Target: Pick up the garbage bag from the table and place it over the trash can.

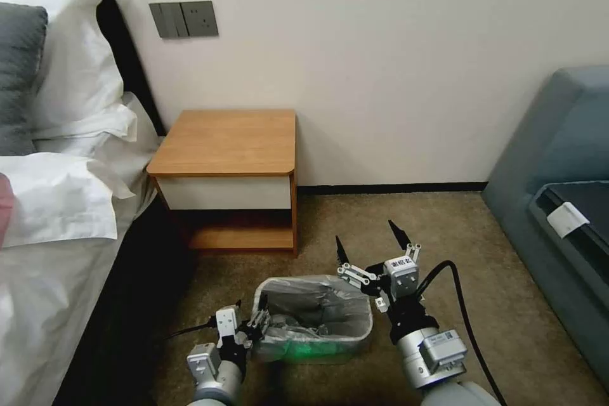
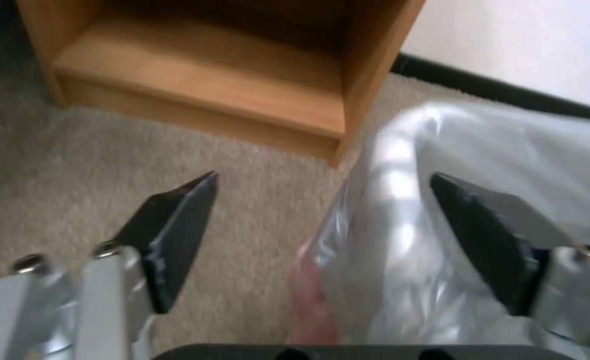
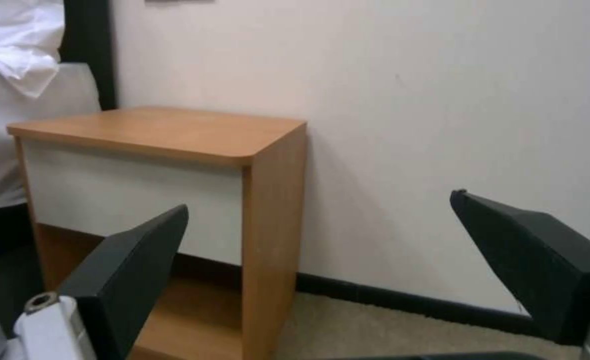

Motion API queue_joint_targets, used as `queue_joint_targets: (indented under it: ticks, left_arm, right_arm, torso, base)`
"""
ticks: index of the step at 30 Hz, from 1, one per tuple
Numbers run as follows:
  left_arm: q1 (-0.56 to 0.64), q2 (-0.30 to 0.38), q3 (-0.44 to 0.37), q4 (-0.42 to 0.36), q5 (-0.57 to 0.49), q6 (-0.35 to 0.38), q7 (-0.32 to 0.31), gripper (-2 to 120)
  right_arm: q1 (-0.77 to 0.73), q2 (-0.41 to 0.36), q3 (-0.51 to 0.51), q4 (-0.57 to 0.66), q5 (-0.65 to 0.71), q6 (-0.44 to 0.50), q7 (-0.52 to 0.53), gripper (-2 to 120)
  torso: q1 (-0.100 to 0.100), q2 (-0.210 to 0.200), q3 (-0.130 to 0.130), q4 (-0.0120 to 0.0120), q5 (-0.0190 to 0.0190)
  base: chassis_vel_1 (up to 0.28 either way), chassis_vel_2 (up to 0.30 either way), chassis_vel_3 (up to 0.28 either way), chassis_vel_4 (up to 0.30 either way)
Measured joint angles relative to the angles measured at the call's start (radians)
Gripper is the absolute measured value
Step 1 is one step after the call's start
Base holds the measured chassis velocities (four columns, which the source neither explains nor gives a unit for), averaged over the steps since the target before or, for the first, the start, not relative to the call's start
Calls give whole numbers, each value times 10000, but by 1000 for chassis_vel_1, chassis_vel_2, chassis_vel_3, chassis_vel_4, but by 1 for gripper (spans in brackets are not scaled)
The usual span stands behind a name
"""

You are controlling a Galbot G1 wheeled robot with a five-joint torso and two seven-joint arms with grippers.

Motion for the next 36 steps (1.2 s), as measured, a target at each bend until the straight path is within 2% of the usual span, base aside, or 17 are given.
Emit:
queue_joint_targets:
  ticks: [1,4,6,9,10,14,15,17,22,27,36]
  left_arm:
    - [0,0,0,0,0,0,0,86]
    - [11,-41,-225,-192,172,-438,214,99]
    - [31,-41,-329,-287,177,-555,288,99]
    - [188,-34,-869,-664,666,-1300,387,100]
    - [188,-34,-869,-664,666,-1300,387,100]
    - [768,-64,-1347,-882,2689,-3604,471,100]
    - [768,-64,-1347,-882,2689,-3604,471,100]
    - [1356,-210,-1471,-1435,2770,-4083,615,100]
    - [2653,-349,-2034,-2141,2024,-4591,1135,100]
    - [3828,-551,-2163,-2473,1751,-5203,1247,100]
    - [3894,-567,-2154,-2501,1736,-5232,1249,100]
  right_arm:
    - [0,0,0,0,0,0,0,100]
    - [-369,294,270,-392,-10,756,-292,100]
    - [-432,360,411,-546,29,1008,-381,100]
    - [-771,615,1399,-1432,385,2013,-792,100]
    - [-771,615,1399,-1432,385,2013,-792,100]
    - [-1627,1245,3362,-2644,549,3177,-1631,100]
    - [-1627,1245,3362,-2644,549,3177,-1631,100]
    - [-2110,1602,4097,-2866,830,3627,-2116,100]
    - [-2896,2329,4805,-2660,1354,4200,-2692,100]
    - [-3476,2855,4867,-2435,1253,5025,-2707,100]
    - [-3727,2974,4888,-2427,1159,5311,-2616,100]
  torso:
    - [0,0,0,0,0]
    - [0,-1,0,-2,0]
    - [0,-1,0,-1,0]
    - [0,-1,1,-1,3]
    - [0,-1,1,-1,3]
    - [0,-2,0,-3,0]
    - [0,-2,0,-3,0]
    - [0,-1,-1,-3,3]
    - [0,-1,0,-3,-2]
    - [-1,-1,-1,2,4]
    - [0,-1,0,-1,1]
  base:
    - [0,0,0,0]
    - [0,0,0,0]
    - [0,0,0,0]
    - [0,0,0,0]
    - [0,0,0,0]
    - [0,0,0,0]
    - [0,0,0,0]
    - [0,0,0,0]
    - [0,0,0,0]
    - [0,0,0,0]
    - [0,0,0,0]
